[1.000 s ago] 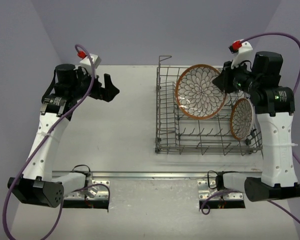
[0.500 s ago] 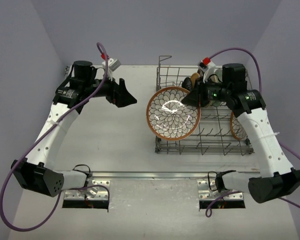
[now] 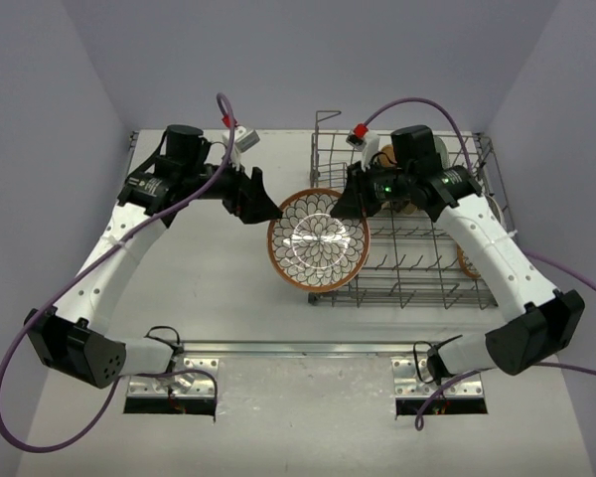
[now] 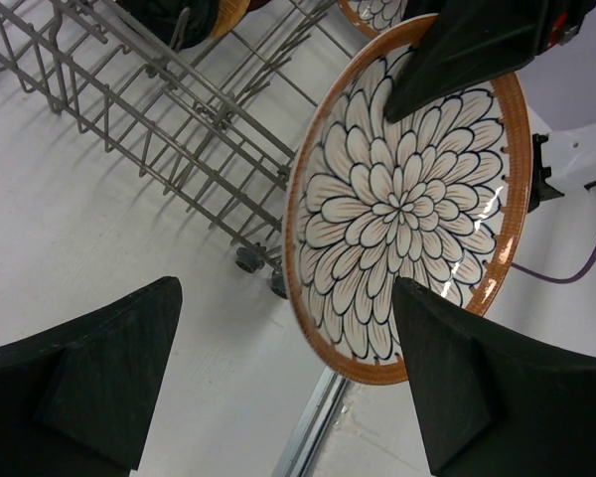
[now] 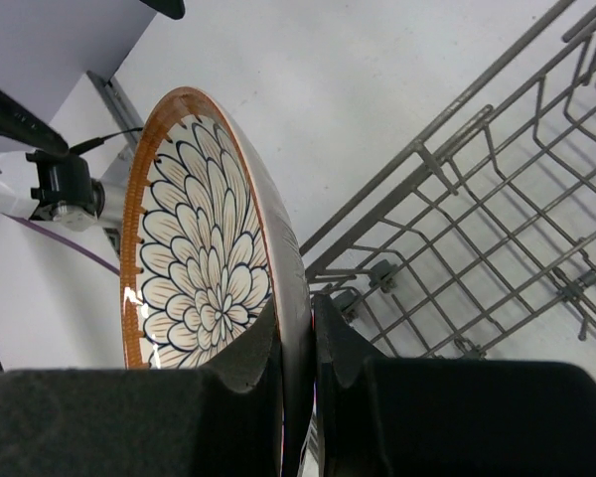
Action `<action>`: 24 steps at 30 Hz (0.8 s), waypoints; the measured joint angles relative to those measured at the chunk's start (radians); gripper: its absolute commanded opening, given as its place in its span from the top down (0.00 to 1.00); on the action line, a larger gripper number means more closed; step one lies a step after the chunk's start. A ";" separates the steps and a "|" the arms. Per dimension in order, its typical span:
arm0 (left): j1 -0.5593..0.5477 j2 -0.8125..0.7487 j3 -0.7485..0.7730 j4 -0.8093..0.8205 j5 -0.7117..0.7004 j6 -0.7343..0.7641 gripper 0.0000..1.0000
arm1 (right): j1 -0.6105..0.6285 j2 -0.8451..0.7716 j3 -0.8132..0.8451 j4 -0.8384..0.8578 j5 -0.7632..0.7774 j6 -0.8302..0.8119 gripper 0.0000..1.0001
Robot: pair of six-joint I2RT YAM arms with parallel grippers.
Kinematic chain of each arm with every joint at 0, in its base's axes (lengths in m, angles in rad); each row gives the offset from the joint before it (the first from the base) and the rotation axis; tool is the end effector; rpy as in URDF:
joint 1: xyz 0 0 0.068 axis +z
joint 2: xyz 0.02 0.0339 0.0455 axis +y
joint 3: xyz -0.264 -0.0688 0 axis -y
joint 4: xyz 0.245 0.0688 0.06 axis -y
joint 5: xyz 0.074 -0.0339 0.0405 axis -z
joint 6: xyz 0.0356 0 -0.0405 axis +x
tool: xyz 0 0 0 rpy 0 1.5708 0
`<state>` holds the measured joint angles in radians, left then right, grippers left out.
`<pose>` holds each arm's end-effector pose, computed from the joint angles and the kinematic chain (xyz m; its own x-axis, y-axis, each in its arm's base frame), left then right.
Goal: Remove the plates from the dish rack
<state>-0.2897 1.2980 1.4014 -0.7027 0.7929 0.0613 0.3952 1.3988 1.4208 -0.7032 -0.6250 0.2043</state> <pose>0.2497 -0.1009 0.3969 -0.4927 0.1917 -0.8488 0.7959 0.4937 -0.3505 0.2673 0.1341 0.3742 -0.7175 -0.1211 -0.6859 -0.5986 0.6107 0.5184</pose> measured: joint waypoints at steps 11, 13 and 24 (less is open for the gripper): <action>-0.039 0.059 -0.018 -0.079 0.003 0.068 0.40 | 0.091 0.112 0.120 0.002 0.011 -0.002 1.00; -0.039 0.073 -0.034 -0.093 0.002 0.076 0.48 | 0.106 0.116 0.130 0.003 0.005 -0.003 1.00; -0.017 0.074 -0.051 -0.114 0.083 0.058 1.00 | 0.125 0.121 0.133 0.006 0.012 -0.048 0.79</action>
<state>-0.3063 1.3724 1.3507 -0.8165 0.8760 0.1194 0.5197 1.5196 1.5543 -0.6975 -0.6133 0.1558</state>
